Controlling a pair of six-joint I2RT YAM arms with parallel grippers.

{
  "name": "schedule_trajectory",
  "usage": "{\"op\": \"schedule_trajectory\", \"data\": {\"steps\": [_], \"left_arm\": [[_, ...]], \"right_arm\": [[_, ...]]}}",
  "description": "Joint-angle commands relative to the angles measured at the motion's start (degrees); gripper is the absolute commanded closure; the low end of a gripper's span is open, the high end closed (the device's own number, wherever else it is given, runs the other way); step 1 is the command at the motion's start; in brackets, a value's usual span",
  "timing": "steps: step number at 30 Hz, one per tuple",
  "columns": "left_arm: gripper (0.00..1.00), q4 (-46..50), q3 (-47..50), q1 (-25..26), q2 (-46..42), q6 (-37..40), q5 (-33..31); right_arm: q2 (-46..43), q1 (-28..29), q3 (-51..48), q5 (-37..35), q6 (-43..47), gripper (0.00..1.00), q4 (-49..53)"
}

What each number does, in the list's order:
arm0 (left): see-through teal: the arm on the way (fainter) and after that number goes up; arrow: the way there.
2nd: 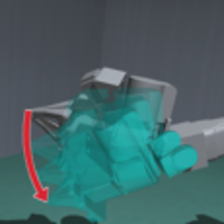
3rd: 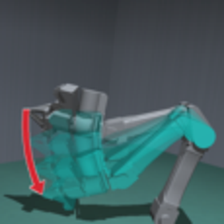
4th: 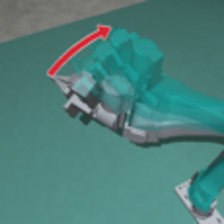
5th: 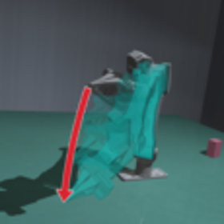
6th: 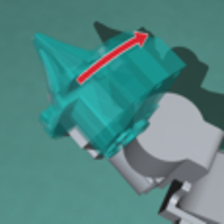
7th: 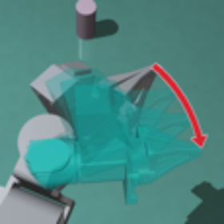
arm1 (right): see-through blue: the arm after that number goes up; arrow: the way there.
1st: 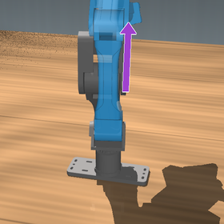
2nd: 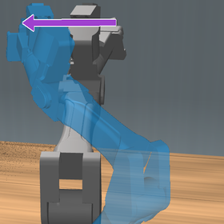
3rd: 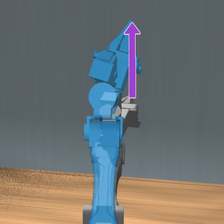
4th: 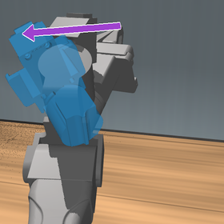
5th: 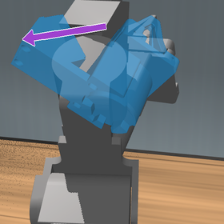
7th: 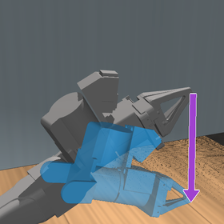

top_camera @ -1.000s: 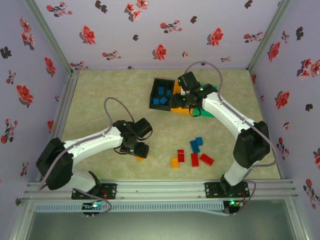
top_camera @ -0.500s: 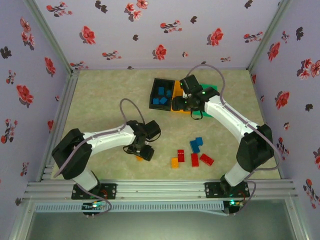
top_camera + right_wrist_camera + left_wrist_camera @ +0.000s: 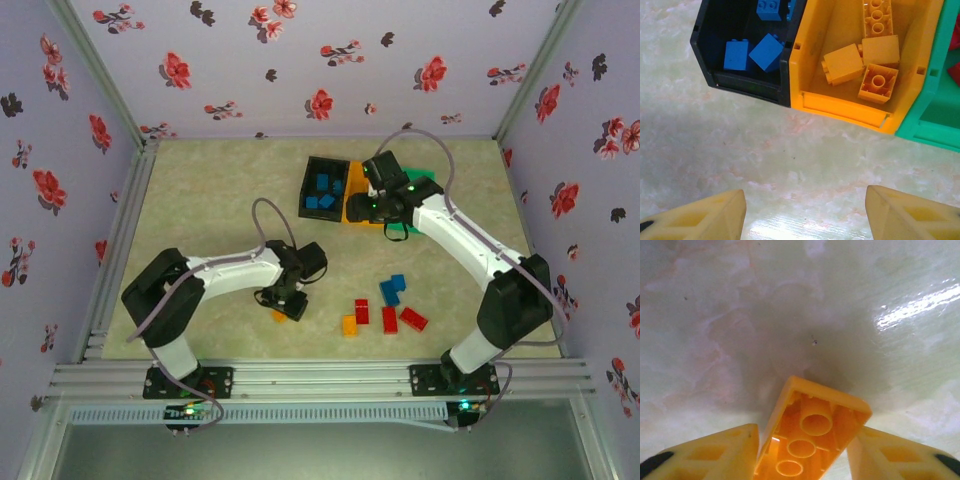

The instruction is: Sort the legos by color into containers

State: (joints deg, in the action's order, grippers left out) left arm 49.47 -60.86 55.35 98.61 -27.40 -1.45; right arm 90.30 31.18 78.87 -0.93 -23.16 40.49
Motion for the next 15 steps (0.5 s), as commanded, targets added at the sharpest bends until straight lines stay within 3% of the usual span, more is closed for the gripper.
{"op": "schedule_trajectory", "data": {"steps": [1,8,15], "left_arm": [[0.56,1.3,-1.6,0.3,1.0,0.6,-0.4],[0.68,2.0,-2.9,0.2,1.8,0.7,-1.4],[0.71,2.7,-8.5,-2.6,1.9,1.3,-2.3]], "right_arm": [[-1.8,0.5,-0.7,-1.7,-0.9,0.35,0.5],[-3.5,0.4,-1.7,-3.2,-0.9,0.35,1.0],[-8.0,-0.3,-5.6,-5.5,-1.5,0.34,1.8]]}}
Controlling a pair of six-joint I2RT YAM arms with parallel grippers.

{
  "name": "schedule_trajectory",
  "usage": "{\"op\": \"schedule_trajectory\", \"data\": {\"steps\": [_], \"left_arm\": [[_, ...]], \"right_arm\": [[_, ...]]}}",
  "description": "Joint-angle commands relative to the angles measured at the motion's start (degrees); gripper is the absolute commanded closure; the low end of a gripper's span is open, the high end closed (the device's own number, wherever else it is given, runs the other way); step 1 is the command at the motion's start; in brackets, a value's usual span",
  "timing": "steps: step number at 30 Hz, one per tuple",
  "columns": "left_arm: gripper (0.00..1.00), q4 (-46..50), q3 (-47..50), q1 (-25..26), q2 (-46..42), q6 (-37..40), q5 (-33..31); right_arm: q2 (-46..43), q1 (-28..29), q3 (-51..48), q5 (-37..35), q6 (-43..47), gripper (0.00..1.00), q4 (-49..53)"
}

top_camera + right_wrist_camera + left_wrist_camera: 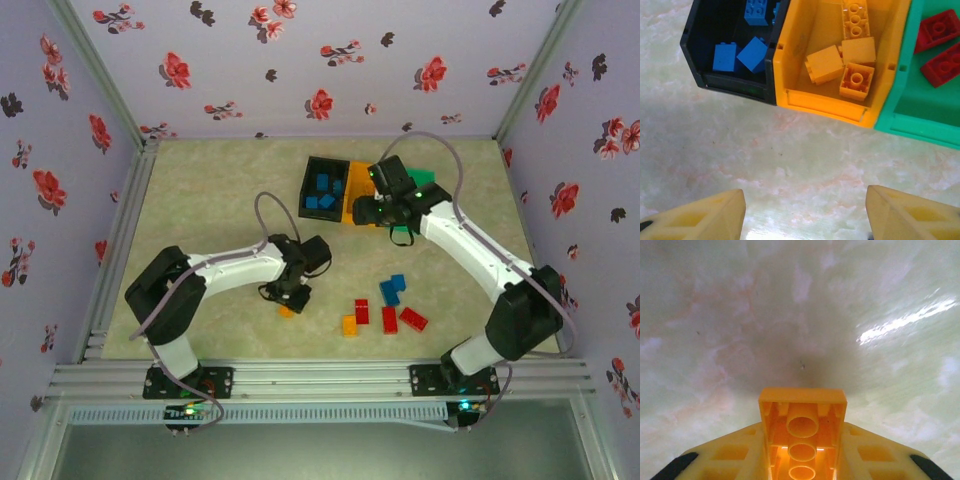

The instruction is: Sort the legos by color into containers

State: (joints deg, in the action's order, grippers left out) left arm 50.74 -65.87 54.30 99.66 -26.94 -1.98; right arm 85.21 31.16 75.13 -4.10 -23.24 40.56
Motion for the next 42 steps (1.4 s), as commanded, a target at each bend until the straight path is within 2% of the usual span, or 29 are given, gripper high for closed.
{"op": "schedule_trajectory", "data": {"steps": [1,12,21,29,34,42], "left_arm": [[0.71,3.0,-4.8,-2.1,0.7,1.1,-1.8],[0.71,6.2,-24.6,-8.9,2.1,4.8,-2.9],[0.71,3.8,-51.6,-11.0,16.1,3.6,-3.2],[0.71,-5.8,-66.9,-11.0,28.3,3.6,1.5],[0.71,-10.1,-74.0,-11.1,36.1,3.3,2.6],[0.69,-13.7,-79.3,-12.7,43.5,1.8,5.5]], "right_arm": [[-4.0,-0.5,-2.8,-2.6,-1.7,0.34,1.8],[-14.1,-1.8,-11.6,-4.9,-3.5,0.33,3.4],[-17.8,-1.8,-15.0,-4.5,-5.0,0.33,3.7],[-20.2,-1.8,-15.2,-5.2,-4.9,0.32,5.8],[-21.4,-1.8,-15.8,-5.2,-5.1,0.32,6.7],[-22.9,-1.8,-16.3,-5.4,-5.3,0.32,8.2]]}}
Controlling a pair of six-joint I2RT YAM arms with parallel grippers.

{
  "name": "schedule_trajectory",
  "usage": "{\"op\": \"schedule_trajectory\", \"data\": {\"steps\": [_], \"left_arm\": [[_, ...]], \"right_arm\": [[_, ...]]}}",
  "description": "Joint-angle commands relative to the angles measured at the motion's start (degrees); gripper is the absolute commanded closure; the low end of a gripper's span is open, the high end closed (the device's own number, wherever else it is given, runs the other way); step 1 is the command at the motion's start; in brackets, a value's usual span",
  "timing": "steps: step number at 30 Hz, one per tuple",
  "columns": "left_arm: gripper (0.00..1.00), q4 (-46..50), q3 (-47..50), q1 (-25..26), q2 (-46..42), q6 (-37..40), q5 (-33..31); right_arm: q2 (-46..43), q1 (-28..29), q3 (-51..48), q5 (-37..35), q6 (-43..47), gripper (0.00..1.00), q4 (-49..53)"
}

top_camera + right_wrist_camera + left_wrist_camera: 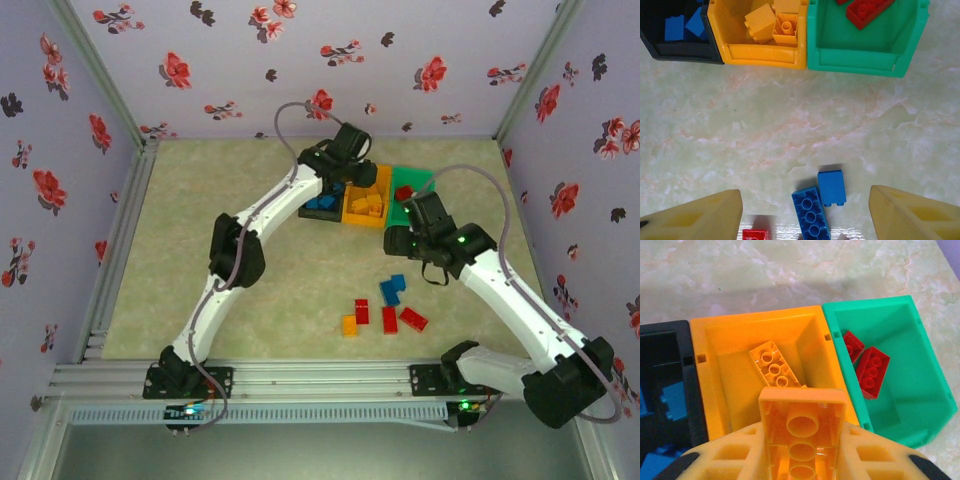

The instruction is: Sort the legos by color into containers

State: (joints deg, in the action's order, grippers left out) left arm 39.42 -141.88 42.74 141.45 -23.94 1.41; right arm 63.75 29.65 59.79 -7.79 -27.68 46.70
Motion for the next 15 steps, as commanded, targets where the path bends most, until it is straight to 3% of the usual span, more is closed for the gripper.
{"op": "schedule_trajectory", "data": {"steps": [1,3,5,6,15], "left_arm": [[0.68,-2.4,-3.8,-1.4,2.3,-1.3,2.5],[0.59,-2.6,-4.2,-1.6,2.9,-1.5,3.3],[0.38,-2.8,-4.2,-1.7,2.9,-1.3,4.2],[0.35,-2.6,-4.1,-1.7,2.7,-1.2,4.4],[0.33,0.8,3.0,-2.3,-6.1,1.6,3.6]], "right_arm": [[-1.5,-0.3,-1.0,-1.8,-0.8,0.32,2.2],[-1.4,-0.3,-1.0,-1.8,-0.9,0.32,2.3],[-1.2,-0.4,-1.1,-1.7,-0.9,0.31,2.1],[-1.0,-0.3,-1.0,-1.7,-1.0,0.31,2.0],[0.2,-0.3,-1.3,-1.0,-1.1,0.31,1.7]]}}
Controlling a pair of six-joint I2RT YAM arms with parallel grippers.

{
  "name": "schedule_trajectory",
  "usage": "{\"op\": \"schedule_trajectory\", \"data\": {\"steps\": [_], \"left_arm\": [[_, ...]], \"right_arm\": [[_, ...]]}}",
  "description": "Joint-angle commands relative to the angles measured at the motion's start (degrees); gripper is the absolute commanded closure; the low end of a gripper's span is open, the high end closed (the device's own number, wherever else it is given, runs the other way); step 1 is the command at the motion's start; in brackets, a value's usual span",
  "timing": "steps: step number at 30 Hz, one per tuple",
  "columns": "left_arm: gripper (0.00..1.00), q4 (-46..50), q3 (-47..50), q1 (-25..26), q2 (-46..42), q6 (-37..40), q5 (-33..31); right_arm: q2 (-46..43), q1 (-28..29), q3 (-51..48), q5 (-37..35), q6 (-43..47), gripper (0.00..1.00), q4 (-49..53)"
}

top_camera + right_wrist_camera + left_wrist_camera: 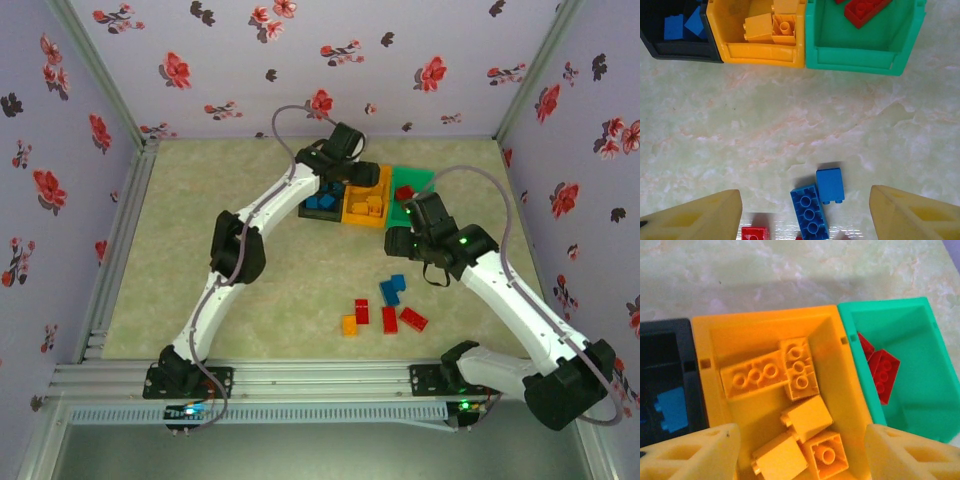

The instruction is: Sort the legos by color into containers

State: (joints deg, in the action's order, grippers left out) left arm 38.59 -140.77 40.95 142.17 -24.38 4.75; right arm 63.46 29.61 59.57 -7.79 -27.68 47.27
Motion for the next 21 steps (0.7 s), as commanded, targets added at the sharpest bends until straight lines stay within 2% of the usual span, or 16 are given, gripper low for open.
{"op": "schedule_trajectory", "data": {"steps": [1,15,21], "left_arm": [[0.33,2.3,3.7,-0.7,-8.6,2.2,-0.2],[0.33,2.0,35.0,-1.2,-33.0,0.9,-1.5],[0.33,1.7,44.0,-1.2,-39.9,-0.3,-3.1]], "right_arm": [[0.7,-0.2,-1.3,-1.0,-1.1,0.31,1.2],[2.1,0.1,-12.4,3.3,-3.0,0.29,-1.6],[5.1,3.5,-14.9,3.8,-4.9,0.30,-4.1]]}}
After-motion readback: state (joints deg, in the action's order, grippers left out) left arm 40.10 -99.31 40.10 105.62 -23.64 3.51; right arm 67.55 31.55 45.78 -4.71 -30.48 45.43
